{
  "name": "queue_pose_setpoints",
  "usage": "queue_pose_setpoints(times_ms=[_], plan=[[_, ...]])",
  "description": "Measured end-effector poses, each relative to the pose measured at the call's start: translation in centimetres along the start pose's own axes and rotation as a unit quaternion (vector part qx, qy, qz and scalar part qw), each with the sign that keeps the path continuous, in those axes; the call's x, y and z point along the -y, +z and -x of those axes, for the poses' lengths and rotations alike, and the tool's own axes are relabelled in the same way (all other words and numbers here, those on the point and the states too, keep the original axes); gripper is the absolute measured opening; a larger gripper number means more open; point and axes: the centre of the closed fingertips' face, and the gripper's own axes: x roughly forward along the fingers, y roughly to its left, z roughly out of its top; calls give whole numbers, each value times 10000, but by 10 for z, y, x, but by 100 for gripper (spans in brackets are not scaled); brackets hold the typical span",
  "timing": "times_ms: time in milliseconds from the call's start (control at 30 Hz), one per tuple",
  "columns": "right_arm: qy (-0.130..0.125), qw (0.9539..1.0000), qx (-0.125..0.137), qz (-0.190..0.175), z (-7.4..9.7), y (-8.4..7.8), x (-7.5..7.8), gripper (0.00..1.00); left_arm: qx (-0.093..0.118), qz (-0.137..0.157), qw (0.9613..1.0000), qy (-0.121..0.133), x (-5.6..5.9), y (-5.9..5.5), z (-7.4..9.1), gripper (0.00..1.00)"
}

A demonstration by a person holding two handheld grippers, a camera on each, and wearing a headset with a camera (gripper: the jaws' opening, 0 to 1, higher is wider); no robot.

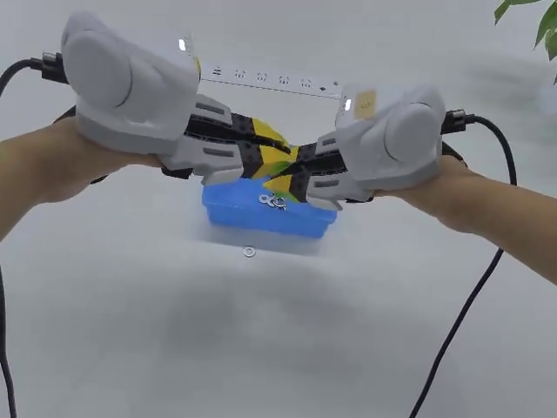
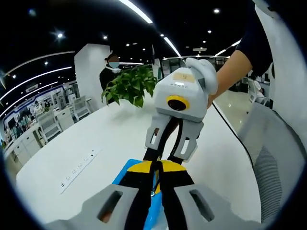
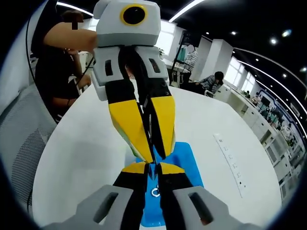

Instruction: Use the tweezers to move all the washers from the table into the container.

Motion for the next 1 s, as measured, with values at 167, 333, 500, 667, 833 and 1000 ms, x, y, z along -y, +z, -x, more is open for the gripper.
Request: queue_pose_setpoints(times_ms=[167,333,500,667,833,1000], plan=[[-82,9999,-25,-95,2,1,2,11,-95,-209,9997,115,-2,1,1,6],[-96,9997,-62,-198,4,2,1,14,-158,-288,9993,179,-4,0,4,6],[-127,9994,-110,-289,7,2,-1,24,-241,-305,9989,248,-6,-4,8,6],[-232,9987,-143,-433,14,0,0,28,-260,-344,9985,349,-8,-2,14,6],[-323,9981,-198,-482,26,-6,-7,31,-279,-360,9980,430,-4,-1,20,6],[-324,9984,-203,-424,37,-9,-16,36,-294,-433,9975,469,6,2,26,6]])
